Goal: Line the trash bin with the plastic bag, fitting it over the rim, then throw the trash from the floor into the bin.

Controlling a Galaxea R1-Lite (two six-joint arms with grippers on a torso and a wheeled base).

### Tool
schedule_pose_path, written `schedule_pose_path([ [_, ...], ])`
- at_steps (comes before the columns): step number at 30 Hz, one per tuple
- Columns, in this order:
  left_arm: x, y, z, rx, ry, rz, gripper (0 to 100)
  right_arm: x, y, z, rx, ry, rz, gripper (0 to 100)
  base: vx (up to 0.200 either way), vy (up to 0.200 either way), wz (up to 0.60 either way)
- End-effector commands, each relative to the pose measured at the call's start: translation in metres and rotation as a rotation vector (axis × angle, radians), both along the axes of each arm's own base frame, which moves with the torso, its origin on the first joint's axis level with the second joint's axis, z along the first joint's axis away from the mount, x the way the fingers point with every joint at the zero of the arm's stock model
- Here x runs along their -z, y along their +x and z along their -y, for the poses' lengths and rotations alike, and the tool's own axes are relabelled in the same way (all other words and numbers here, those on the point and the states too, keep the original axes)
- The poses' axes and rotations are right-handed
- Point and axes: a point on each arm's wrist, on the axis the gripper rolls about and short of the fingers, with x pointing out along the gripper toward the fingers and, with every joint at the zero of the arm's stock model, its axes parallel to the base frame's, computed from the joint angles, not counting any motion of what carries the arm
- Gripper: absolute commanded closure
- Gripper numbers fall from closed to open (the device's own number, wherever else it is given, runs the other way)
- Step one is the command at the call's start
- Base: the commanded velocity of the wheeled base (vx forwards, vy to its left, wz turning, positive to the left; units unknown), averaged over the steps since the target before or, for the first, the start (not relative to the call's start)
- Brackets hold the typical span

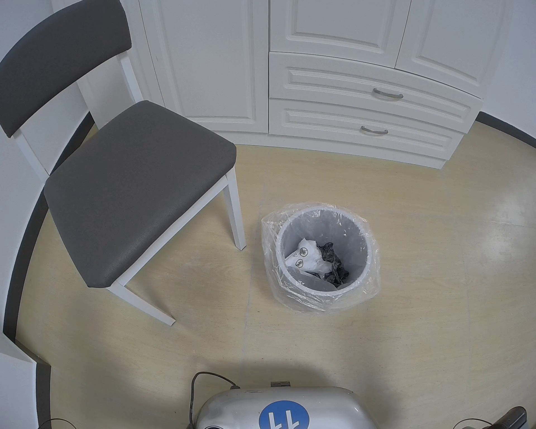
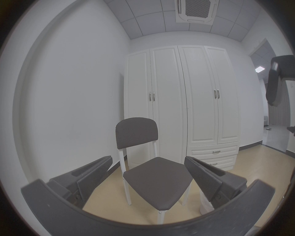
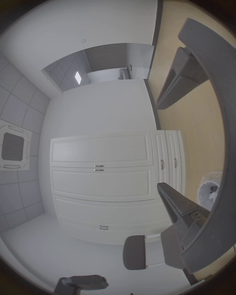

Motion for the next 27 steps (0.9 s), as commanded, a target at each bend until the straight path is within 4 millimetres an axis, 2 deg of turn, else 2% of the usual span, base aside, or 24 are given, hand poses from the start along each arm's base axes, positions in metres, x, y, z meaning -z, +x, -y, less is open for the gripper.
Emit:
schedule_pose_path([
  [1, 0.001, -0.027, 0.001, -0.009, 0.003, 0.079, 0, 0.01, -0.013, -0.002, 0.0, 0.007, 0.074, 0, 0.0, 0.0, 0.0],
  [8, 0.015, -0.036, 0.002, 0.016, 0.018, 0.084, 0, 0.017, -0.009, -0.001, -0.007, 0.062, 0.064, 0, 0.0, 0.0, 0.0],
  [12, 0.025, -0.026, 0.002, 0.009, 0.012, 0.04, 0, 0.027, -0.002, -0.001, -0.006, 0.06, 0.03, 0, 0.0, 0.0, 0.0],
  [18, 0.045, -0.01, 0.002, 0.036, -0.023, -0.052, 0, 0.03, 0.0, -0.001, -0.019, 0.065, 0.023, 0, 0.0, 0.0, 0.0],
  [25, 0.056, -0.003, 0.003, 0.093, -0.041, -0.122, 0, 0.035, 0.003, -0.002, -0.02, 0.063, -0.003, 0, 0.0, 0.0, 0.0],
  [27, 0.061, -0.001, 0.004, 0.112, -0.03, -0.163, 0, 0.042, 0.007, -0.001, -0.013, 0.065, -0.029, 0, 0.0, 0.0, 0.0],
])
